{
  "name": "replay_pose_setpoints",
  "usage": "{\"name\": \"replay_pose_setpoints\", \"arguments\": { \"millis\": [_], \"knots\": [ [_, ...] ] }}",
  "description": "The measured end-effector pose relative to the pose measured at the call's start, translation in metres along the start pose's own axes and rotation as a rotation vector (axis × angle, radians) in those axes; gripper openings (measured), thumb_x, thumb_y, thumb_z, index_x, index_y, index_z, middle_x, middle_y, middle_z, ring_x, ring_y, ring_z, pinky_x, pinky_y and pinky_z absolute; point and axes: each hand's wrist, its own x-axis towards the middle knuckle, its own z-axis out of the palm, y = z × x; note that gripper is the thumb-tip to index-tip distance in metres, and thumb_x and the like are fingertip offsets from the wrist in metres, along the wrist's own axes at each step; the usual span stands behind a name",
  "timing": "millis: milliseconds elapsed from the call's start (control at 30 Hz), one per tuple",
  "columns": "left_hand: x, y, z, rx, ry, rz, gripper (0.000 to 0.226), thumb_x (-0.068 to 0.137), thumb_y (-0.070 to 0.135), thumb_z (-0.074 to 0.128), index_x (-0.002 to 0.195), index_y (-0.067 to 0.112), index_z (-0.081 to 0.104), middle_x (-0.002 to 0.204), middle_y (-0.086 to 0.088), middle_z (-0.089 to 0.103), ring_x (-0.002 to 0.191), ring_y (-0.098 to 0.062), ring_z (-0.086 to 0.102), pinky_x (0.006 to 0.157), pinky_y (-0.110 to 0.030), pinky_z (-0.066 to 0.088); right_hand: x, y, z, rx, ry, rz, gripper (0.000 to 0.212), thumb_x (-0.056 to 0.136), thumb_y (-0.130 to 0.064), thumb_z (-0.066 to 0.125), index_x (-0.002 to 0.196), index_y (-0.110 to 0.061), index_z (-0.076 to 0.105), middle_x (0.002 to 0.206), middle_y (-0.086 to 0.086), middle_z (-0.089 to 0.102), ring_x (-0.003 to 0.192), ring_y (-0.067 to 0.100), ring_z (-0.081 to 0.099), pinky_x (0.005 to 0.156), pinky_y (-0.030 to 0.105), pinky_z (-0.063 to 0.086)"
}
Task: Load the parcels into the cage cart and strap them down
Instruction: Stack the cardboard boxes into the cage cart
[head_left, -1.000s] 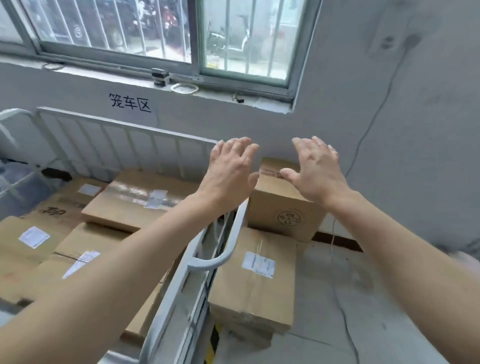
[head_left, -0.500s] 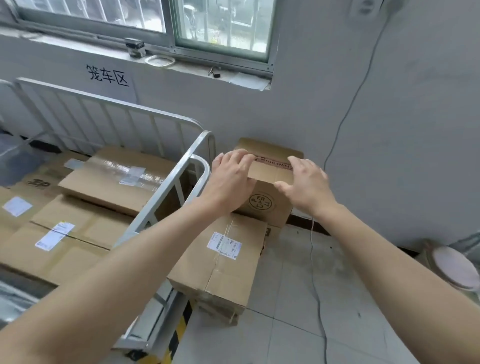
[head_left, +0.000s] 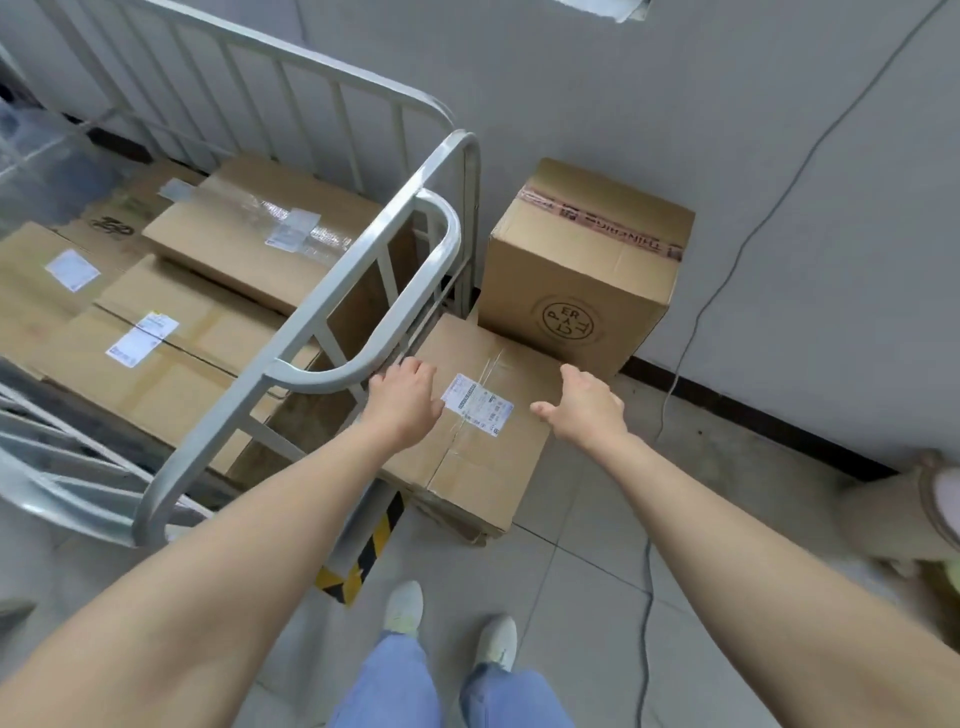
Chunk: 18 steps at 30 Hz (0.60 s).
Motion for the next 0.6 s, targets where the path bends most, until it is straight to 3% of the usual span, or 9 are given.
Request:
{"name": "replay_pose_setpoints", "arguments": {
  "millis": [200,433,600],
  "knots": [
    [0.043,-0.029,0.066,-0.034,-0.108,-0.042,0.046,0.095,0.034,0.049,0.136,0.014,0.042,0.138,-0.009,0.043,0.127,-0.03,0.041,0.108,-0.043,0.029,0.044,0.004,0.075,0.028,-0.067,0.103,0.058,0.089,-0.045,0.059,0.132,-0.009,0.041,0.132,0.012,0.051,0.124,0.031,0.046,0.097,0.041,0.038],
    [0.107,-0.073,0.141,0.001,-0.129,-0.12,0.056,0.092,0.04,0.055,0.137,0.011,0.04,0.139,-0.011,0.04,0.123,-0.03,0.045,0.102,-0.043,0.04,0.099,0.021,0.174,0.182,-0.087,0.26,0.068,0.088,-0.044,0.062,0.138,-0.008,0.034,0.142,0.012,0.042,0.13,0.032,0.04,0.1,0.043,0.036],
    [0.141,-0.089,0.176,-0.078,-0.144,-0.217,0.061,0.088,0.041,0.059,0.137,0.012,0.036,0.137,-0.012,0.04,0.125,-0.031,0.041,0.102,-0.047,0.037,0.132,0.033,0.228,0.408,-0.055,0.435,0.093,0.084,-0.041,0.068,0.148,-0.005,0.011,0.153,0.016,0.021,0.136,0.036,0.034,0.108,0.048,0.033]
  ]
}}
